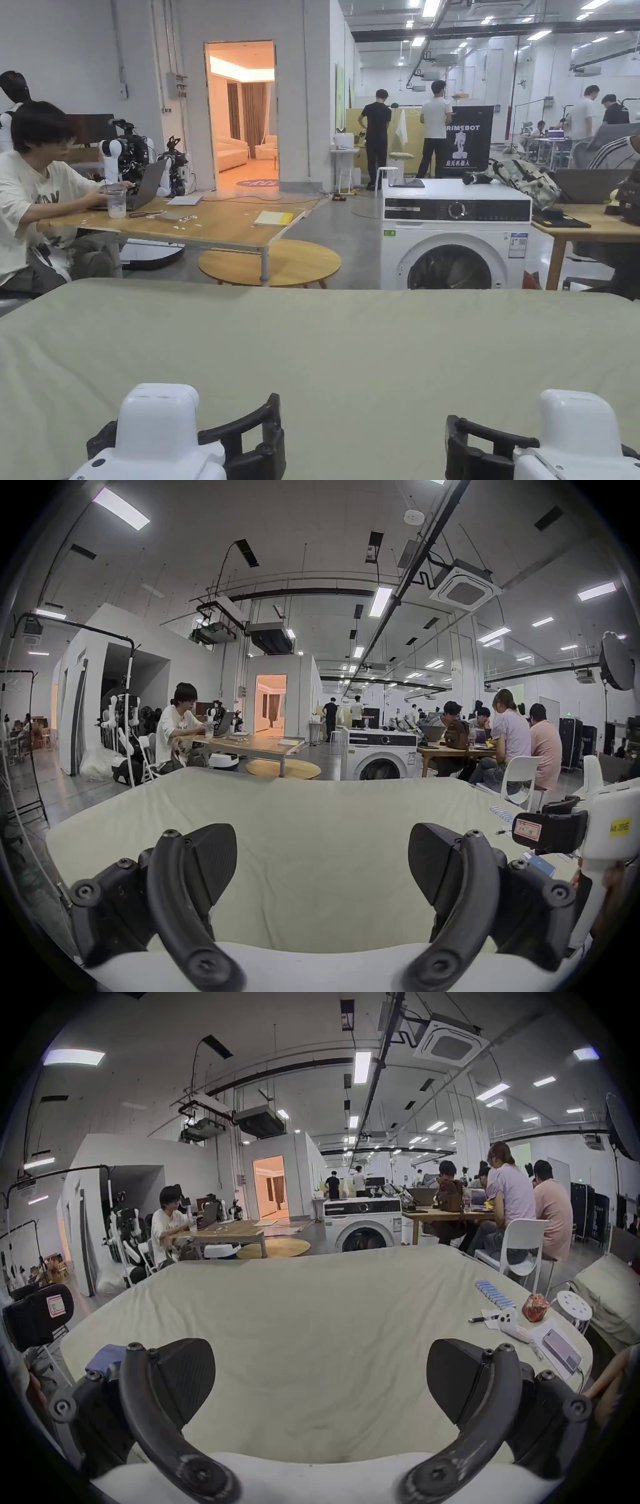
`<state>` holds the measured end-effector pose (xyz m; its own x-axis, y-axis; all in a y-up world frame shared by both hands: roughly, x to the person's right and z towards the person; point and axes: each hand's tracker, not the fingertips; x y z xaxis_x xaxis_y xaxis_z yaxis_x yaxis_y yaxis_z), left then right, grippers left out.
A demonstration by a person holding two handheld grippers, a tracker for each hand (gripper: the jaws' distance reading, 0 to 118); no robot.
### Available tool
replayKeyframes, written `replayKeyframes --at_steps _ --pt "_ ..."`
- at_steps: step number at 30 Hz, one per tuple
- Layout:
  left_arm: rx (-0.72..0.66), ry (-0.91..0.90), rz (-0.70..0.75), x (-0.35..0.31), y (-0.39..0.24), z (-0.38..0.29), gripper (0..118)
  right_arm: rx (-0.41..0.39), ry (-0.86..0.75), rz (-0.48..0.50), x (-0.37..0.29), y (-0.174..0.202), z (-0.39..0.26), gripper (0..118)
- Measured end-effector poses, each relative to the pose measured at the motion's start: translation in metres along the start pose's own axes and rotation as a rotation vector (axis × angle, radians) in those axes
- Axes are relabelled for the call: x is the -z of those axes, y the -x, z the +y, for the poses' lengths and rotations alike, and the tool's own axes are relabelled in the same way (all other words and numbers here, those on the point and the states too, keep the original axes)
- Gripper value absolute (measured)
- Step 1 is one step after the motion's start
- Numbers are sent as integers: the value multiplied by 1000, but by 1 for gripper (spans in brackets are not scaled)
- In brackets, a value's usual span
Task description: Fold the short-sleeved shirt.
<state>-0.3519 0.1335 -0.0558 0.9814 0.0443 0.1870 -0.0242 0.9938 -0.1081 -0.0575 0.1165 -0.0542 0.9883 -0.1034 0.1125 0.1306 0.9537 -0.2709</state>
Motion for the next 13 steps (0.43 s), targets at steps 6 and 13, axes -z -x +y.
replayKeyframes --at_steps 6,13 --pt "5 2 -1 0 0 0 102 -4 0 13 0 2 1 118" --pt "-8 -2 1 -1 2 0 102 -17 -2 9 -1 4 0 118"
